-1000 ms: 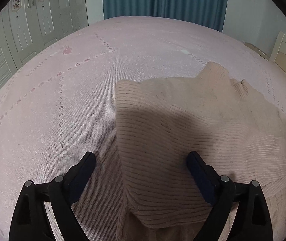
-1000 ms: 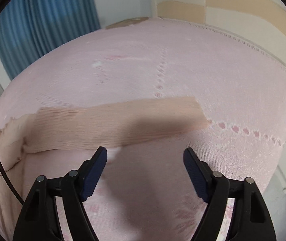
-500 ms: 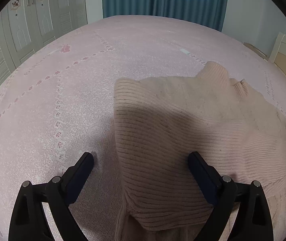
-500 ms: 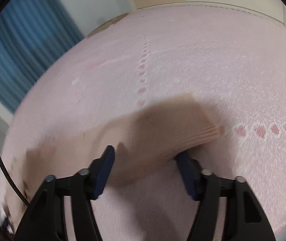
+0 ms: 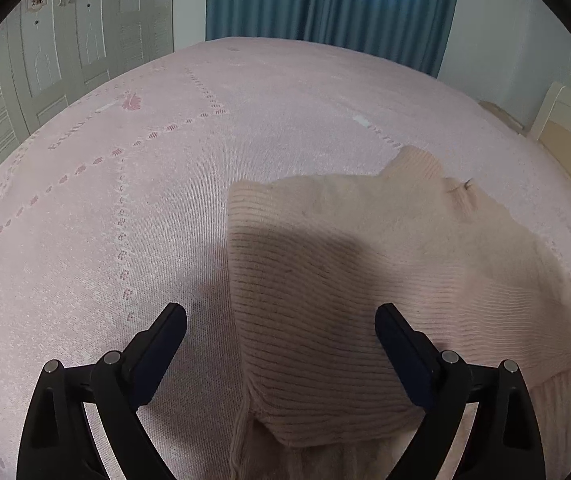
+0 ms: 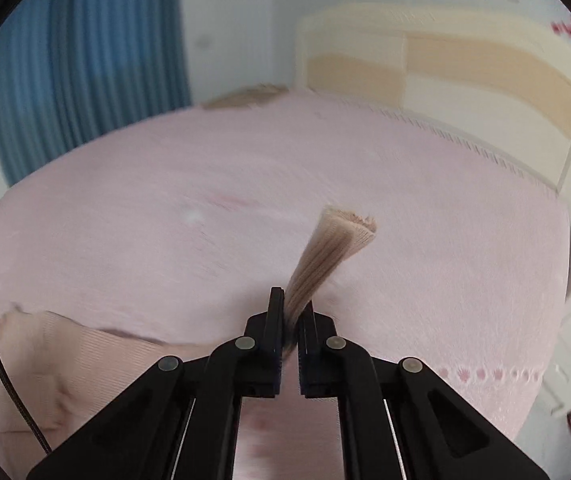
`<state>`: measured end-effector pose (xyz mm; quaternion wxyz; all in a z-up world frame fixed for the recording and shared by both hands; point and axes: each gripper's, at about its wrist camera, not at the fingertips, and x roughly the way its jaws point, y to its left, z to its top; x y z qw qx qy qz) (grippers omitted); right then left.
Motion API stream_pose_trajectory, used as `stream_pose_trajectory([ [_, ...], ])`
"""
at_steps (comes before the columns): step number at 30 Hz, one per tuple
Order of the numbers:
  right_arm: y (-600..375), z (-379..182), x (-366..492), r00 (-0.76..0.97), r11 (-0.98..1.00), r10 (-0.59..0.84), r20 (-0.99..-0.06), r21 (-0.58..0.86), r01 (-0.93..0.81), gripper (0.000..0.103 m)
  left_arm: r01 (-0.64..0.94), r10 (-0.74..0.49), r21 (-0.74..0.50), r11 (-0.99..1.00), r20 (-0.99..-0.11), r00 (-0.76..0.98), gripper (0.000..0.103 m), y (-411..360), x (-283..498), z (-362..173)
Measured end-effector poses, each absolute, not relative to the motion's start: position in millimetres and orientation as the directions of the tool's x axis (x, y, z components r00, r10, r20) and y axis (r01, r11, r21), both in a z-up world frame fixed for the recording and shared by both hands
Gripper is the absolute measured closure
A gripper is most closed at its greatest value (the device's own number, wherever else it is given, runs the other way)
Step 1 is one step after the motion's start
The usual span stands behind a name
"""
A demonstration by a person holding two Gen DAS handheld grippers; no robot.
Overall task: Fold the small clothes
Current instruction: 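Fold the held sleeve across the sweater body with the right tool, then release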
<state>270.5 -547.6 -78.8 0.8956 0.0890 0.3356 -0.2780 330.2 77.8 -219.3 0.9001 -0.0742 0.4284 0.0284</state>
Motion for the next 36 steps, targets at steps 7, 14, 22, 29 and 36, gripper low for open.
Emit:
stream_pose_trajectory([
  [7,-409,-21,310,0.738,0.927,-0.32,-0.594,-0.035,0.374,0.097,-0.189,0.025,-0.155,0.97,-0.705,0.709,0.008,128,304,-193],
  [14,-231,-22,348,0.779,0.996,-0.088,-0.621,-0.046,0.077,0.097,-0.244,0.013,-0.243,0.939,-0.682,0.732,0.008,176,283,-187],
  [22,-80,-96,359,0.68,0.981,0.179,-0.711,0.081,-0.174,0.091,-0.293,0.082,-0.211,0.932,-0.667,0.741,0.008,199,282,-181],
  [29,-106,-136,357,0.6,0.966,0.251,-0.759,0.158,-0.204,0.052,-0.238,0.017,-0.234,0.943,-0.679,0.734,0.008,185,291,-183],
  [36,-202,-129,327,0.657,0.995,0.101,-0.747,0.073,-0.069,0.042,-0.103,-0.202,-0.384,0.918,-0.674,0.711,0.011,157,297,-187],
])
